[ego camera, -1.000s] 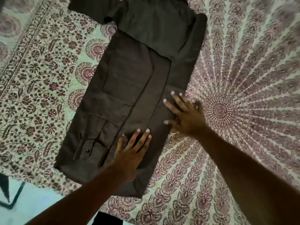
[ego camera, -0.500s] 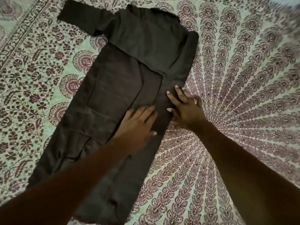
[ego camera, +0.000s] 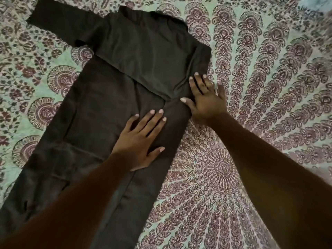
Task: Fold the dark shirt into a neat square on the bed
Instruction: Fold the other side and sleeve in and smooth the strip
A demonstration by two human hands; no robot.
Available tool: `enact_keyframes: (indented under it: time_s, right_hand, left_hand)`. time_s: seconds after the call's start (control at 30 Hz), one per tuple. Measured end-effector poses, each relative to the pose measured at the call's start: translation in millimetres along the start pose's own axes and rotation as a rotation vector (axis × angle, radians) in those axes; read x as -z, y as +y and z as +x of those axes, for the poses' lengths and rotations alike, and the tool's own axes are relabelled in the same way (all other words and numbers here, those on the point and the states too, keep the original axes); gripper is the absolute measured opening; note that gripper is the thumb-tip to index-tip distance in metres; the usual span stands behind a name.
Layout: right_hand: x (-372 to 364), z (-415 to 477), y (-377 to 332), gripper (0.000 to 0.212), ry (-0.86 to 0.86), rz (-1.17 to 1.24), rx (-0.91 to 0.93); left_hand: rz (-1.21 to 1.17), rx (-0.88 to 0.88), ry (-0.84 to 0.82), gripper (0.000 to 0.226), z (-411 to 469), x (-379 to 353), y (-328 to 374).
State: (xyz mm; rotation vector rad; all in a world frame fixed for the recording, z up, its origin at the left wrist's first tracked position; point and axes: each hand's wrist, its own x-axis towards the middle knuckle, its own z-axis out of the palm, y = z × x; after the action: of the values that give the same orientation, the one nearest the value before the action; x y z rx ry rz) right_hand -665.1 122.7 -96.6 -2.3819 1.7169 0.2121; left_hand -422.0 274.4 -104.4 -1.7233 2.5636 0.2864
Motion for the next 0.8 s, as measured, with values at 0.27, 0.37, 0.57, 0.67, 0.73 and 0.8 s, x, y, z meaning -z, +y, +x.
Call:
enact_keyframes:
  time_s: [0.27,0.37,0.57,0.67,0.73,0.8]
  right_hand:
    - [27.5,75.0,28.6,0.084,-0.098,0.016,-0.136]
    - [35.2,76.2,22.2,0.080,-0.022,0.065,-0.146]
    - [46.3,67.6,-5.4,0.043,0.323,0.162,0.144]
    - [68.3,99.8,-17.2,0.027,0.259,0.178,0.163]
    - [81.1,124.7,-25.7,0.034,0.133,0.160,0.108]
    - [87.5,145.0,-30.6,0.061,-0.031,0.193,0.022]
  left_hand:
    - [-0.024,0.013,-0.013,0.085,3.0,0.8,-3.2]
    - [-0.041,0.016,-0.013,0.085,3.3,2.7,-3.7]
    - [-0.063,0.028,-0.020,0.087,5.4,3.1,-4.3]
    - [-0.073,0.038,-0.019,0.088,5.0,2.9,-4.7]
    - [-0.084,0.043,-0.020,0.089,5.1,2.9,-4.5]
    - [-0.085,0.047,-0.027,0.089,5.6,3.0,-4.4]
